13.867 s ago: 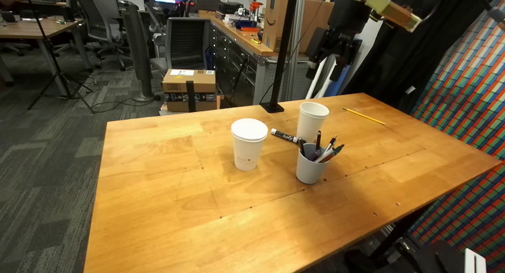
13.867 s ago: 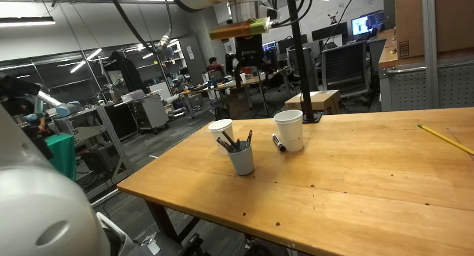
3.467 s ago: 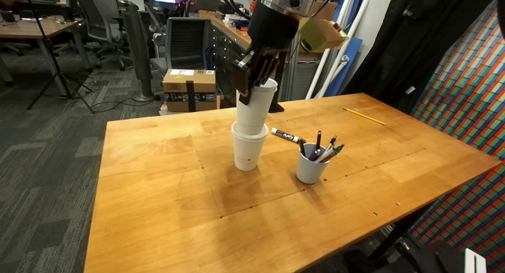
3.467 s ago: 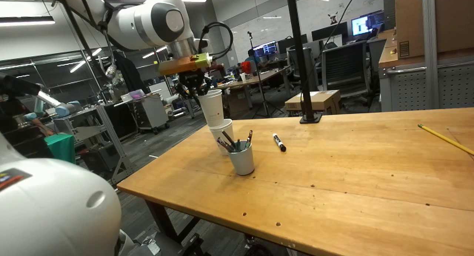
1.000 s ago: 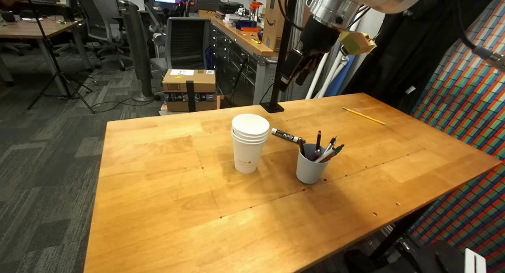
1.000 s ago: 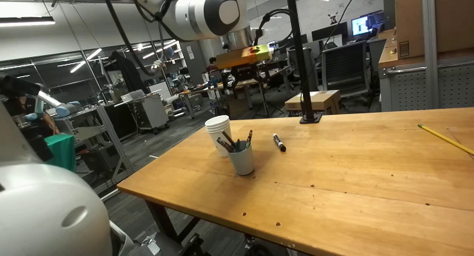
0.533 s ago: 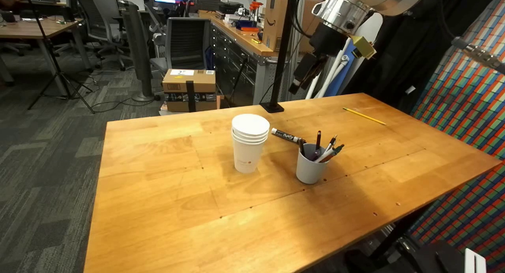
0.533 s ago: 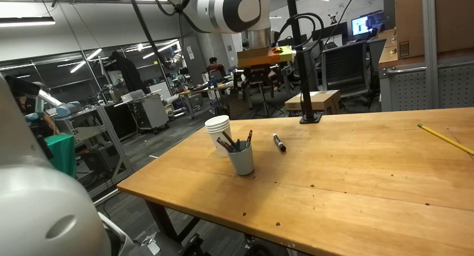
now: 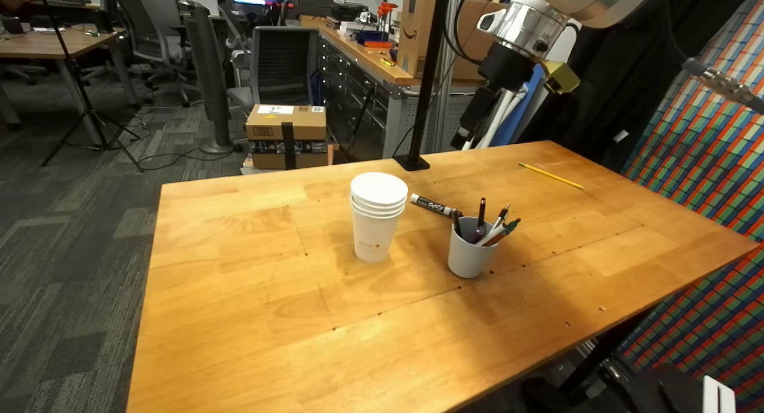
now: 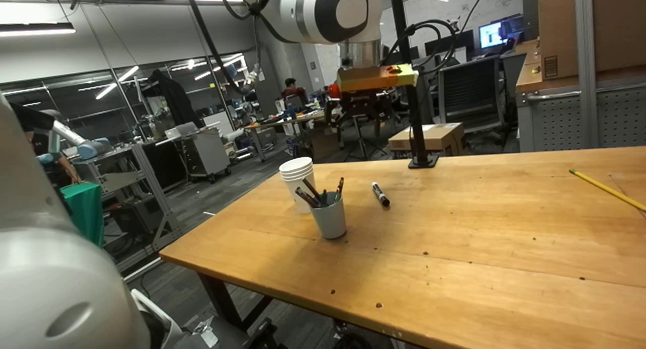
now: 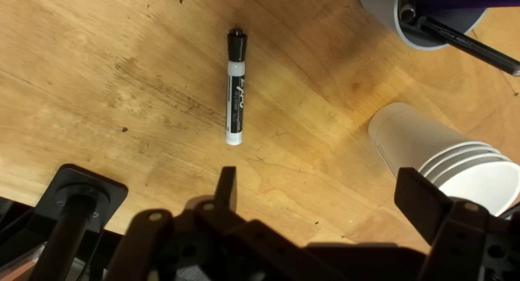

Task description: Stack the white cups together, place the black marker inside the topmost cup on the stacked cups

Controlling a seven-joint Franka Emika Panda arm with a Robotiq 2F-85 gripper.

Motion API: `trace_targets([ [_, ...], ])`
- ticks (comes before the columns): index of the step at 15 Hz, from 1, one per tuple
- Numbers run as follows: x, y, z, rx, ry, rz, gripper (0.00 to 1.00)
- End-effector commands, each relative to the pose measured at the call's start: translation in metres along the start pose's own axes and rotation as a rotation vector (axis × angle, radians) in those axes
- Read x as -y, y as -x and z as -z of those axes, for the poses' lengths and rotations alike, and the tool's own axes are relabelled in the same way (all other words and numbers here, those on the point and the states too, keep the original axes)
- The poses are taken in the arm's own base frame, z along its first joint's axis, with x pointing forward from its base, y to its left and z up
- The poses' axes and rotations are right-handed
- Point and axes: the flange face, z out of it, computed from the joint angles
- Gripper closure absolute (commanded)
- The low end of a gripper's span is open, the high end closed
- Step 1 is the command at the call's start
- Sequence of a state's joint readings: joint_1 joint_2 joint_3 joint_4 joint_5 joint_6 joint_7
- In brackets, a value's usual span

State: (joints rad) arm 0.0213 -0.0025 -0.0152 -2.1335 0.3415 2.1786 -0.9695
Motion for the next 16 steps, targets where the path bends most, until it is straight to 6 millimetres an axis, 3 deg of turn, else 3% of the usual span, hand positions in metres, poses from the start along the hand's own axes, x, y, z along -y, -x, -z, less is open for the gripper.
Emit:
trace_targets([
  [1, 0.014, 0.003, 0.005, -0.022, 0.009, 0.052, 0.00],
  [11, 0.024, 0.019, -0.038, 0.005, -0.033, 0.023, 0.00],
  [16, 0.033, 0.006, -0.060, -0.031, 0.003, 0.052, 0.00],
])
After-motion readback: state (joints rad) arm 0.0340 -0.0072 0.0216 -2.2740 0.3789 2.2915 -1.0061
